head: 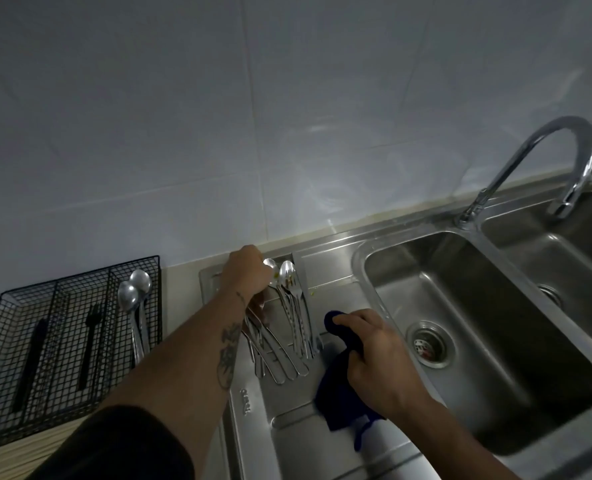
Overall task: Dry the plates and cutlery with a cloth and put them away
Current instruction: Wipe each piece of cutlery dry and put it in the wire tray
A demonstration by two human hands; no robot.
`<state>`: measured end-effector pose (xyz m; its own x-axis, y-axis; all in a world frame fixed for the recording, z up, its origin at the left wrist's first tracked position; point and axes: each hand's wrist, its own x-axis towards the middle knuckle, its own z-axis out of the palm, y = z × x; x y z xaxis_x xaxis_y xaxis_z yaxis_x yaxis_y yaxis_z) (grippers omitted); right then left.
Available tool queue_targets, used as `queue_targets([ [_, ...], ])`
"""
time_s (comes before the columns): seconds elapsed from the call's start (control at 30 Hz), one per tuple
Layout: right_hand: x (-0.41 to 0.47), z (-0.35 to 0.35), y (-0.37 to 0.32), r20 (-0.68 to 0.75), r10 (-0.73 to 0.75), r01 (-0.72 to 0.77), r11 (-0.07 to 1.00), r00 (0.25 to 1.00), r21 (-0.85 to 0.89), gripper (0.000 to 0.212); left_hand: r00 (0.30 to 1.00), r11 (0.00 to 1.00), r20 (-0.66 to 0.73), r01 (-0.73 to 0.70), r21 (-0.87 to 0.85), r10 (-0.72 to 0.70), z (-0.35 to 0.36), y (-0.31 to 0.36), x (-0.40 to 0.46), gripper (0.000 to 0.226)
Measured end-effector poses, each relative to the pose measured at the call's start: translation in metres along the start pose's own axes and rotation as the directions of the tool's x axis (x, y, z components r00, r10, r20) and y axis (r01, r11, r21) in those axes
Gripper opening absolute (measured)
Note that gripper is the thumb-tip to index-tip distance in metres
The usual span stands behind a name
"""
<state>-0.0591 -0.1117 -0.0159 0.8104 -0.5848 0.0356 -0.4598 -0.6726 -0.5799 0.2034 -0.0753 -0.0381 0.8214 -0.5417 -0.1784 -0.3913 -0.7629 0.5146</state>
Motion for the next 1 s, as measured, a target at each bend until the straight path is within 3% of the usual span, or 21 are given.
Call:
queue_targets([
  [0.43, 0.008, 0.003, 0.006, 0.016, 0.028, -0.028, 0.999, 0.999, 0.039, 0.058, 0.999, 0.999, -0.015, 0.031, -0.019, -0.031, -0.01, -0.007, 0.014, 0.019],
  [0.63, 0.003, 0.001, 0.002, 0.015, 0.045, -0.046, 0.998, 0.999, 0.033, 0.059, 0.988, 0.981, -0.103, 0.097, -0.167, -0.115, -0.033, -0.007, 0.01, 0.007],
  [0.8, -0.002, -0.007, -0.011, -0.017, 0.034, -0.034, 0.999, 0.999, -0.01, 0.059, 0.983, 0.928, -0.004, 0.174, -0.329, -0.186, -0.056, 0.006, -0.015, 0.008],
  [1.0, -0.005, -0.011, -0.053, -0.111, -0.056, 0.037, 0.986, 0.992, -0.163, 0.065, 0.976, 0.851, 0.058, 0.212, -0.481, -0.21, -0.051, 0.014, -0.085, 0.027],
])
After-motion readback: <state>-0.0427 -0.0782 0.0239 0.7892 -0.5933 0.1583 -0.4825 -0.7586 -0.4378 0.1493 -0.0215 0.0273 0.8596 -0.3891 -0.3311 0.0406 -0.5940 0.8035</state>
